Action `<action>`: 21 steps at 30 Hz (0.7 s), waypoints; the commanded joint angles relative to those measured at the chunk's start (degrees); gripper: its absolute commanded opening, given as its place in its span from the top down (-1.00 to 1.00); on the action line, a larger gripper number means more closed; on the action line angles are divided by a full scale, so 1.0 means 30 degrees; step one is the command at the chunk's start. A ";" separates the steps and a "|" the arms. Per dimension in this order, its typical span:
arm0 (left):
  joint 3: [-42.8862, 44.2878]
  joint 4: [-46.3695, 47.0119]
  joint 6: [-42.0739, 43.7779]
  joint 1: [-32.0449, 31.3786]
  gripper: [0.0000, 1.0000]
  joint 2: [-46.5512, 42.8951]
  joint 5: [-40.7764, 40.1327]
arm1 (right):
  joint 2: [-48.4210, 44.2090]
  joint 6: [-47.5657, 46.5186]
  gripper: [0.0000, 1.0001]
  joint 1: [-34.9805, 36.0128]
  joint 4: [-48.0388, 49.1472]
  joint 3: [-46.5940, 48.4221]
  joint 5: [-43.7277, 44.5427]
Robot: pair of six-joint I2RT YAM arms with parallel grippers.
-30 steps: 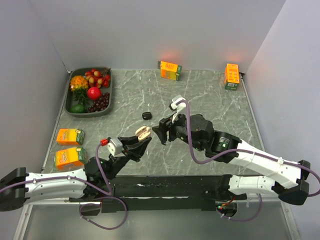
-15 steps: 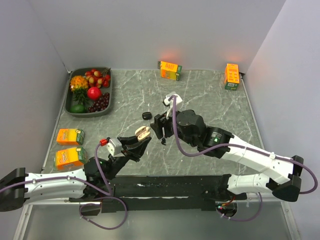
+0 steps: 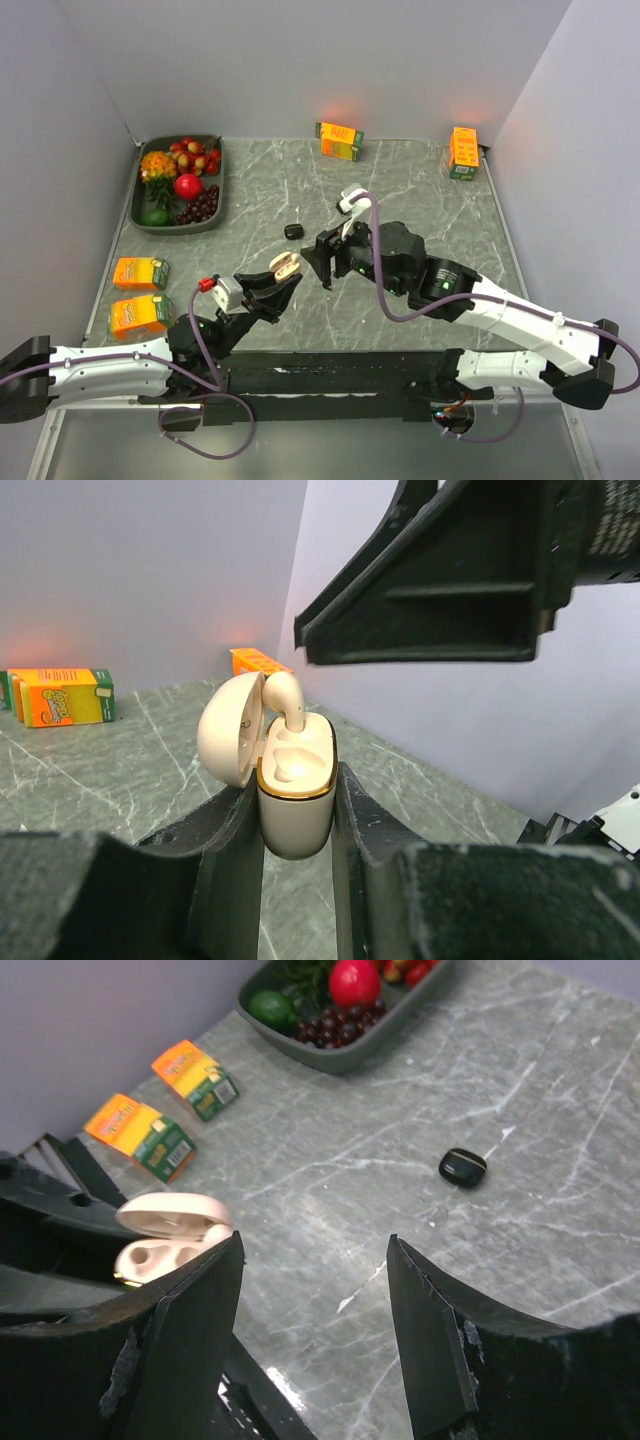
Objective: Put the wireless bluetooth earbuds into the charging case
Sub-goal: Place the earbud in the charging case.
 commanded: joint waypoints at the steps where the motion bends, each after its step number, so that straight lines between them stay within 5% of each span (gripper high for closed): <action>1: -0.0092 0.0882 -0.0009 0.0050 0.98 -0.0128 0.0025 | -0.0679 -0.0458 -0.34 0.0312 0.1221 -0.0014 -0.0870; 13: -0.0092 0.0764 0.0197 0.0050 0.98 -0.0303 0.0346 | -0.0972 0.0243 -0.36 -0.0210 0.0431 0.0220 0.0974; 17: -0.0297 0.0416 0.1419 0.0021 0.98 -0.0420 0.1576 | -0.1058 0.2201 -0.38 -0.2895 0.0514 0.0457 -0.3289; 21: -0.0735 0.0471 0.2685 0.0021 0.98 -0.0654 0.1725 | -0.1206 0.5277 -0.40 -0.5632 0.1805 -0.0101 -1.1693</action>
